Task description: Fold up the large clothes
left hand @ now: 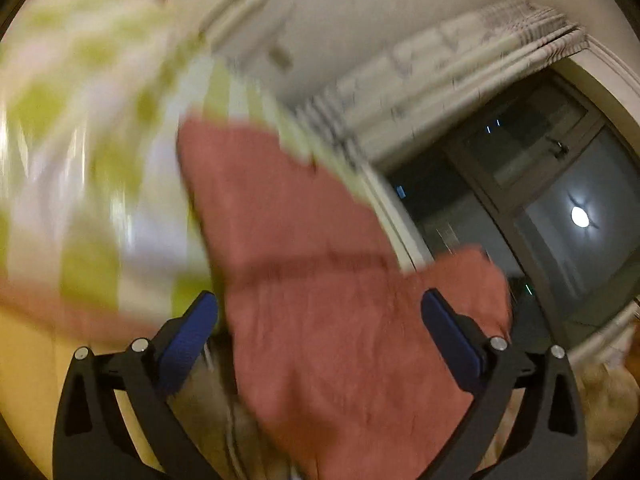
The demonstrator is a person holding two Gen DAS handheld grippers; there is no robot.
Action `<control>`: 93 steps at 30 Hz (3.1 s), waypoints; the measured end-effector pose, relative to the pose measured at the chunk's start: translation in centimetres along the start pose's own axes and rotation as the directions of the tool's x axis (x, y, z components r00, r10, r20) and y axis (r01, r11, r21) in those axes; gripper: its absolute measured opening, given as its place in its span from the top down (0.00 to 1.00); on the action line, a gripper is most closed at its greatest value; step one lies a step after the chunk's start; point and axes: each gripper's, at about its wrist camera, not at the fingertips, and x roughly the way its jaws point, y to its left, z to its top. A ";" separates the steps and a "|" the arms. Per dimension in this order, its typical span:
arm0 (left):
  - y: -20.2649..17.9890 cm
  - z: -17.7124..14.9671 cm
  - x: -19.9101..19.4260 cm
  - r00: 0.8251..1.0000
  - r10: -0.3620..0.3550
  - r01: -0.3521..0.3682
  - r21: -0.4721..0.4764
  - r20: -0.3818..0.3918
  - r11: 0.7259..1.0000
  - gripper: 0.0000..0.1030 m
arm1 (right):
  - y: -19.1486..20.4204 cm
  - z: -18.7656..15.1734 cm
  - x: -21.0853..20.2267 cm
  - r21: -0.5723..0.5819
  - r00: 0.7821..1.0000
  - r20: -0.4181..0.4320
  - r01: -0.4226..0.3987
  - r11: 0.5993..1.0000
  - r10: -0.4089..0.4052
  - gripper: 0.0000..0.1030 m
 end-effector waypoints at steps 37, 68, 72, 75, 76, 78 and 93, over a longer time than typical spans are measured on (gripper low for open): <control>12.5 20.1 15.2 0.966 -0.013 0.155 -0.538 0.258 0.828 0.21 | -18.1 2.3 25.7 0.372 0.930 -0.339 0.271 0.888 -0.142 0.15; 6.6 25.2 13.8 0.869 0.463 -0.463 -0.040 0.177 0.885 0.87 | -11.4 4.6 31.4 -0.334 0.802 -0.283 0.432 0.838 -0.526 0.90; 10.4 24.9 17.2 0.862 0.499 -0.492 -0.089 0.089 0.866 0.57 | -17.2 -0.9 35.4 -0.271 0.670 -0.465 0.515 0.813 -0.579 0.81; 9.8 24.7 16.2 0.888 0.441 -0.433 -0.090 0.130 0.897 0.27 | -17.5 0.2 33.7 -0.206 0.703 -0.440 0.526 0.825 -0.559 0.29; 8.5 24.7 15.4 0.869 0.459 -0.455 -0.066 0.185 0.888 0.19 | -17.1 1.3 32.7 -0.200 0.725 -0.415 0.517 0.832 -0.550 0.09; 5.2 24.4 13.5 0.826 0.468 -0.497 0.014 0.313 0.868 0.10 | -15.3 3.0 30.9 -0.209 0.758 -0.336 0.518 0.829 -0.558 0.09; 0.7 22.1 27.9 0.685 0.709 -0.728 0.196 0.169 0.656 0.02 | -3.5 -4.1 42.4 -0.549 0.708 -0.486 0.209 0.809 -0.512 0.04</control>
